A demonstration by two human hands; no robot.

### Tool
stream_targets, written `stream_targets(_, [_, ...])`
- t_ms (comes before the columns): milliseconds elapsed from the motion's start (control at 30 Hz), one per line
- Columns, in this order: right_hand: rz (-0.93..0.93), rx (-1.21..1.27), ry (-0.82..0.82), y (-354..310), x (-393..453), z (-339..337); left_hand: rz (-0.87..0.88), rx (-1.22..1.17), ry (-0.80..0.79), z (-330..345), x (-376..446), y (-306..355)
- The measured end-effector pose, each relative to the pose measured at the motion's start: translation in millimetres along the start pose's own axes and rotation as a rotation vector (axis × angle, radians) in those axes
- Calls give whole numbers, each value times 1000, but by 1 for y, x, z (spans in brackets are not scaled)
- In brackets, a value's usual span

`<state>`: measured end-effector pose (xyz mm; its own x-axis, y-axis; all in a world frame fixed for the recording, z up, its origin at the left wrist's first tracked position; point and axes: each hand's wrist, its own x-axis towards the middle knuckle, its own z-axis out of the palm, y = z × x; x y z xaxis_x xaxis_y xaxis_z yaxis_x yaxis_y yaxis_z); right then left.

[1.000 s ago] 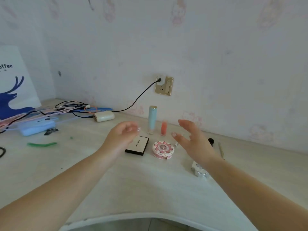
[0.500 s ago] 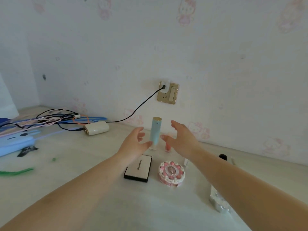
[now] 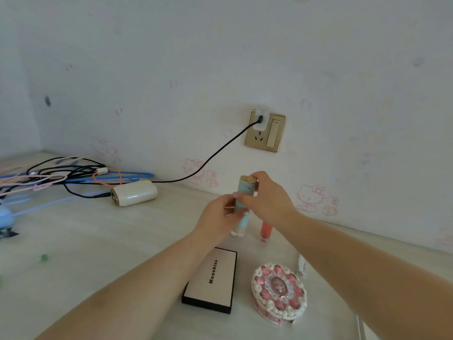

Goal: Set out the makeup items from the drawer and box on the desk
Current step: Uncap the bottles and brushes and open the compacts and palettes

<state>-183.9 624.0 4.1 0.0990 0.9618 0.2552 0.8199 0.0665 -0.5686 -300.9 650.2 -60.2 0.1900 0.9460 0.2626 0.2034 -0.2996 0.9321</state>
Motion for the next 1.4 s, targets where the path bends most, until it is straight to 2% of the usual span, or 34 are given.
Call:
stream_targets(167, [14, 62, -8, -8, -1, 6, 42, -41, 83, -4, -7, -1])
stream_targets(333, [-61, 204, -44, -18, -1, 6, 141, 5, 10, -32, -16, 0])
stream_targets(633, [-194, 609, -45, -42, 3, -14, 138, 132, -123, -59, -21, 13])
stream_targets(767, [-167, 319, -83, -43, 11, -31, 82, 68, -81, -63, -28, -1])
stream_targets(867, [-168, -45, -94, -35, 13, -35, 44, 23, 11, -63, -27, -4])
stream_targets(967, [-244, -475, -136, -28, 12, -35, 29, 31, 98, -62, -22, -9])
stream_targets(1033, [-286, -628, -185, -27, 9, -30, 26, 78, 125, -61, -20, -12])
stream_targets(1167, [-316, -744, -324, -27, 5, -12, 18, 99, 134, -55, -18, -12])
stream_targets(1400, [-395, -790, -412, -23, 8, 18, 8, 96, 146, -52, -15, -14])
